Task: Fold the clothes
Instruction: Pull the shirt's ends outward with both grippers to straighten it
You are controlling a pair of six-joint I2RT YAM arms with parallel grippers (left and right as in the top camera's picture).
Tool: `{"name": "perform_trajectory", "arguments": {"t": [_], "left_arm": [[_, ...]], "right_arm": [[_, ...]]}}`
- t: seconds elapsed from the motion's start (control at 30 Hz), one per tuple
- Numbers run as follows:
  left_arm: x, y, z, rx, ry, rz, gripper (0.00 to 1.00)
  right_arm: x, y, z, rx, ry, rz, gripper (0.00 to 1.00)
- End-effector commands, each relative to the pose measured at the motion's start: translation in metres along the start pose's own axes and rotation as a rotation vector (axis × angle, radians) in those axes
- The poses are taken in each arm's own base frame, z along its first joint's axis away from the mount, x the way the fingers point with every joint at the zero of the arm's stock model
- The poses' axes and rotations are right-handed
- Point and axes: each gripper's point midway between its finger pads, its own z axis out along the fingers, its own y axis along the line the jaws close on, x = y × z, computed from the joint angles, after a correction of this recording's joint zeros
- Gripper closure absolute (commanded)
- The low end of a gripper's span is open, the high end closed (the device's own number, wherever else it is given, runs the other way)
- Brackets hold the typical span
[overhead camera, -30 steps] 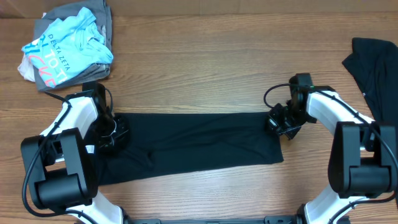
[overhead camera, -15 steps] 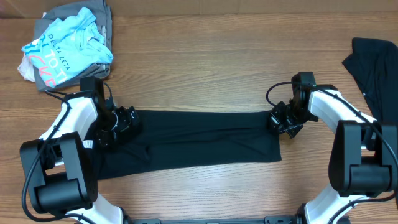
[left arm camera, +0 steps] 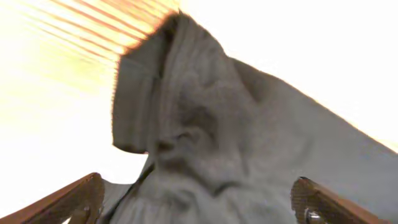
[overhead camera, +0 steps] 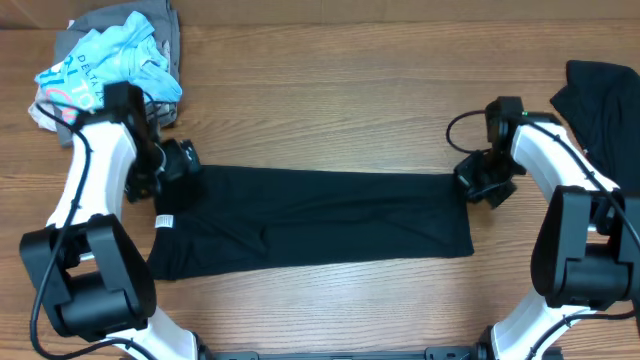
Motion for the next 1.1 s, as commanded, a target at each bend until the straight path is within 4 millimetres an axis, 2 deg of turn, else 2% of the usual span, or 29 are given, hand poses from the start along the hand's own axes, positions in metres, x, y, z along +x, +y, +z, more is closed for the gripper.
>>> {"name": "perform_trajectory", "arguments": {"t": [0.0,0.07,0.13,0.17,0.3,0.33,0.4,0.57,0.77,1.07], "left_arm": [[-0.016,-0.006,-0.030,0.013,-0.041,0.009,0.11],[-0.008,-0.020,-0.039,0.071,-0.007,0.028,0.23],[0.008,-0.036,-0.039,0.128,0.048,0.098,0.27],[0.018,-0.042,-0.036,0.141,0.083,0.121,0.36],[0.057,-0.056,-0.011,0.129,0.200,0.173,0.82],[0.064,-0.058,-0.002,0.122,0.217,0.179,0.90],[0.074,-0.057,0.017,0.089,0.227,0.171,0.96],[0.081,-0.038,0.043,0.011,0.222,0.113,0.96],[0.075,-0.003,0.066,-0.112,0.199,0.039,0.96],[0.058,0.018,0.092,-0.117,0.179,-0.005,0.96]], "right_arm": [[-0.013,0.013,-0.024,-0.014,-0.050,-0.003,0.96],[-0.011,0.016,-0.033,-0.015,-0.051,-0.025,0.96],[-0.008,0.021,-0.038,-0.017,-0.051,-0.066,0.96],[-0.007,0.022,-0.038,-0.017,-0.049,-0.072,0.96],[-0.003,0.024,-0.037,-0.018,-0.047,-0.084,0.96],[-0.003,0.025,-0.037,-0.018,-0.046,-0.086,0.96],[-0.001,0.026,-0.037,-0.014,-0.044,-0.092,0.96],[0.002,0.024,-0.036,-0.006,-0.037,-0.098,0.96],[0.003,0.023,-0.036,-0.002,-0.034,-0.098,0.96],[0.005,0.020,-0.036,0.010,-0.022,-0.099,0.96]]}}
